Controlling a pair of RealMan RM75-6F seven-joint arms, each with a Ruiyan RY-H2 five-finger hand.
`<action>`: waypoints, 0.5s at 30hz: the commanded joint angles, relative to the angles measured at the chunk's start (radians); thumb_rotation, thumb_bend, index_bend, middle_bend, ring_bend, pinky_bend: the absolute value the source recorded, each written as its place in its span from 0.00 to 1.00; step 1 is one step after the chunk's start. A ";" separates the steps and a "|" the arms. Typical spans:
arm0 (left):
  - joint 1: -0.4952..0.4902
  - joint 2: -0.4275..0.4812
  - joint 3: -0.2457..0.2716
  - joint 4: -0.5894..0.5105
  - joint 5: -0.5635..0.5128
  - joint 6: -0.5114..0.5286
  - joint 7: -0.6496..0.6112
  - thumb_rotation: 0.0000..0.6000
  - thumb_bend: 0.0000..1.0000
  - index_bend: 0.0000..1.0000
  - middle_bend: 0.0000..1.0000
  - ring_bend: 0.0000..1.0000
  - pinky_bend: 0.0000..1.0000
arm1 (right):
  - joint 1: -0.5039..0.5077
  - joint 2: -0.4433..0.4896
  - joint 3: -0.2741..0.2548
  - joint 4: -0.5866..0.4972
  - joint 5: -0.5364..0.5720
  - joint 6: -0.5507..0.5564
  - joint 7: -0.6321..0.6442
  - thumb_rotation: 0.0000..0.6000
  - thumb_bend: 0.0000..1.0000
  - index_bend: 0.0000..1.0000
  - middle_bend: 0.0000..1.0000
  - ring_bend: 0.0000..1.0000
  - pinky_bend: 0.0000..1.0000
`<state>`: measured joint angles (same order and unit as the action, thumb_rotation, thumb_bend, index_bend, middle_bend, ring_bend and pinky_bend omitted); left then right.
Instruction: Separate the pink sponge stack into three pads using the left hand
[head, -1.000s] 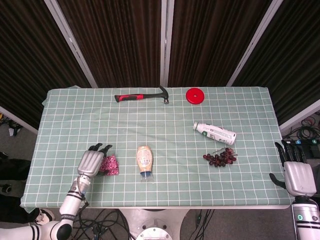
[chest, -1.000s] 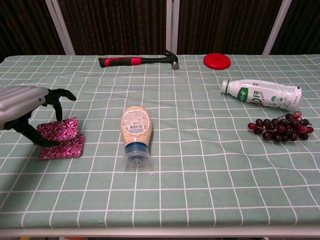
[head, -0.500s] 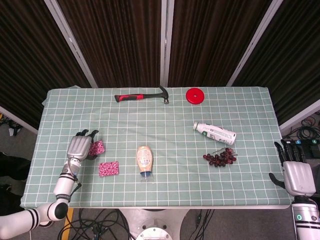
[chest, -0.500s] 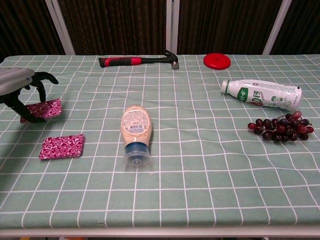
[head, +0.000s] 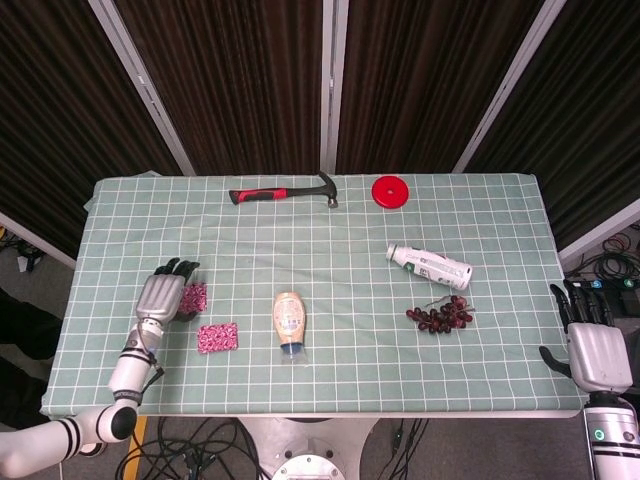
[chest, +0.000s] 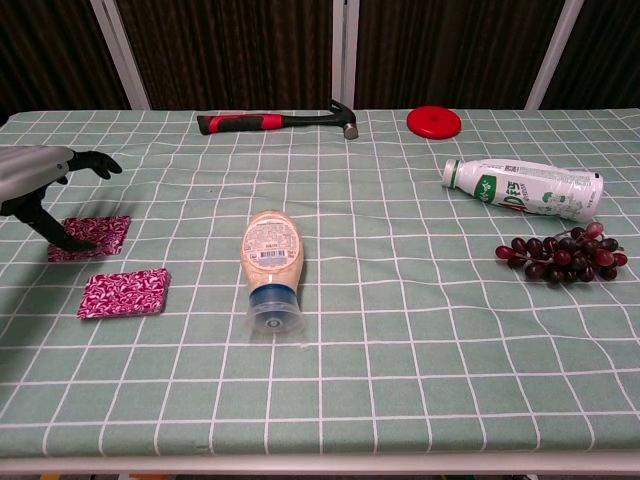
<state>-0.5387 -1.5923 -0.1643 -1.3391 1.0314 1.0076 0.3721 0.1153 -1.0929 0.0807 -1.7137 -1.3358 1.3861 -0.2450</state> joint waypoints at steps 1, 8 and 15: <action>0.011 0.045 0.016 -0.112 0.008 0.014 0.013 1.00 0.16 0.14 0.24 0.06 0.19 | 0.001 -0.003 0.000 0.005 0.003 -0.005 0.004 1.00 0.14 0.00 0.00 0.00 0.00; 0.023 0.066 0.077 -0.290 -0.004 0.052 0.125 1.00 0.16 0.14 0.27 0.06 0.18 | 0.004 -0.007 -0.004 0.011 0.000 -0.012 0.012 1.00 0.14 0.00 0.00 0.00 0.00; 0.047 0.000 0.106 -0.303 -0.031 0.118 0.177 1.00 0.15 0.14 0.27 0.06 0.10 | 0.003 -0.009 -0.004 0.023 0.002 -0.014 0.023 1.00 0.14 0.00 0.00 0.00 0.00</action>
<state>-0.4979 -1.5822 -0.0641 -1.6415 1.0074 1.1165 0.5414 0.1176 -1.1010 0.0769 -1.6920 -1.3343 1.3727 -0.2230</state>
